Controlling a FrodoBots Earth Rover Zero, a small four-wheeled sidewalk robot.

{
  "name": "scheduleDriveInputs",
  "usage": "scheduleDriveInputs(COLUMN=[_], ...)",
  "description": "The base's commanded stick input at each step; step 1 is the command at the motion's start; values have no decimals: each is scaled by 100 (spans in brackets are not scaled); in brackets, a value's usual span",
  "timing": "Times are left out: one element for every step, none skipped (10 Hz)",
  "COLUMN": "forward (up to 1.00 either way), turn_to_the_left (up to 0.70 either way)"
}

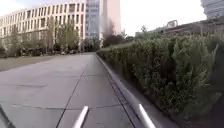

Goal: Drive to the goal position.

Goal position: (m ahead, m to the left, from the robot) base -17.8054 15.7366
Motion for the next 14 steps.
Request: scheduleDriveInputs(forward=[0,0,0,0,0,0,0,0,0,0,0,0,0,0], turn_to_the_left=[45,45,45,45,45,45,45,70,70,70,70,70,70,70])
